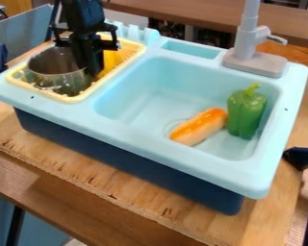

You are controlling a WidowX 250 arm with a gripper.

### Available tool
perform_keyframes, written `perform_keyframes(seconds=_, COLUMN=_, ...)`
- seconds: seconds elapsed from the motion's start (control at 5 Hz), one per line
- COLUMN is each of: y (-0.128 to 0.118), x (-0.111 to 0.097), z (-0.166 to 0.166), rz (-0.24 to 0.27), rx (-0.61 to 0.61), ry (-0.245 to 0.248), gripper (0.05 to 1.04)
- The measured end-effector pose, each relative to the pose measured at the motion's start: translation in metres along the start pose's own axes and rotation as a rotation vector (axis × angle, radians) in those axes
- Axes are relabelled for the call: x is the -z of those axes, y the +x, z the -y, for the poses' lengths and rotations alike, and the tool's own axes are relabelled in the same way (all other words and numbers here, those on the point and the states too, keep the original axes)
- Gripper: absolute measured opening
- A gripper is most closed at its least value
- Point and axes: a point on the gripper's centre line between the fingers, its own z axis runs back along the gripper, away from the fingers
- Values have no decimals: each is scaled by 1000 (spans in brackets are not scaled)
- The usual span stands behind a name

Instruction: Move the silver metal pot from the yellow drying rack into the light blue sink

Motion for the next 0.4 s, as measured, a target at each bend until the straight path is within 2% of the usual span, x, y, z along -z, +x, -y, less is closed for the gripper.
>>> perform_keyframes(seconds=0.2, y=-1, x=-24, z=12, rz=-27, rx=-4, ry=77, gripper=57)
perform_keyframes(seconds=0.4, y=0, x=-55, z=43, rz=-65, rx=-2, ry=188, gripper=54)
